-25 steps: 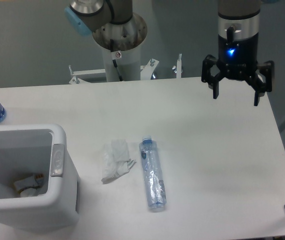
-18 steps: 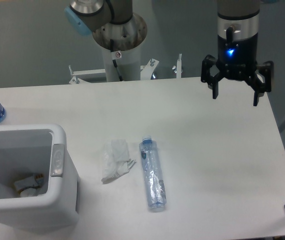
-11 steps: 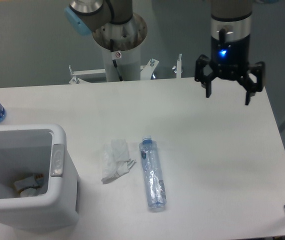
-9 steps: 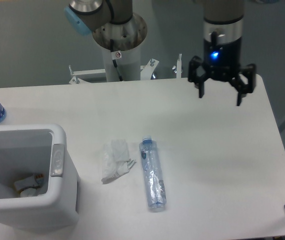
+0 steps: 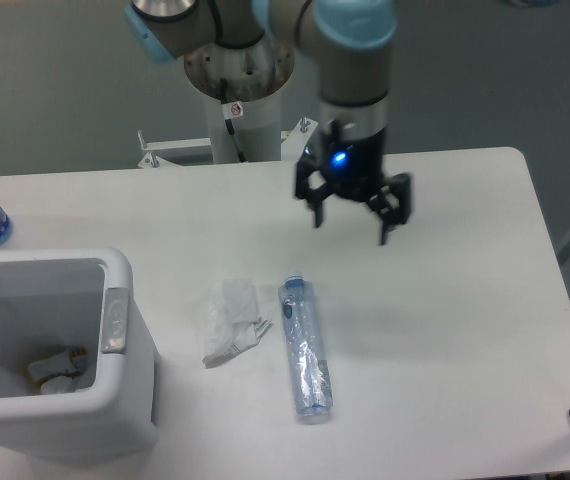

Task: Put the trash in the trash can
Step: 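Move the open gripper over the crumpled clear plastic bag and lower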

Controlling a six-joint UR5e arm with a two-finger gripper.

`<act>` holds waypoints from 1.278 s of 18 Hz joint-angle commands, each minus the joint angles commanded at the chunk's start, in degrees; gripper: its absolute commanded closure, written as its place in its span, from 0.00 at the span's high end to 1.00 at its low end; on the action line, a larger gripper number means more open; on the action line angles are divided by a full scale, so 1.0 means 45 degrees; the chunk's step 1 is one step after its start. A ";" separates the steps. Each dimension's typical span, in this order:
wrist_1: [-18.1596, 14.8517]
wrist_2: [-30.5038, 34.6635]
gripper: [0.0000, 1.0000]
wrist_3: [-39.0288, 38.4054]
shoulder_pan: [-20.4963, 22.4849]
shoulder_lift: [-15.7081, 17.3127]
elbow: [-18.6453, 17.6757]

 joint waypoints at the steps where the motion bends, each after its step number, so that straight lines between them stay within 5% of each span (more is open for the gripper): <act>1: 0.0019 -0.0019 1.00 -0.0755 -0.0738 -0.0544 -0.0020; 13: 0.0332 0.0488 1.00 -0.1855 -0.2365 -0.2852 -0.0313; 23: 0.0566 0.0936 0.95 -0.2462 -0.2582 -0.3206 -0.0352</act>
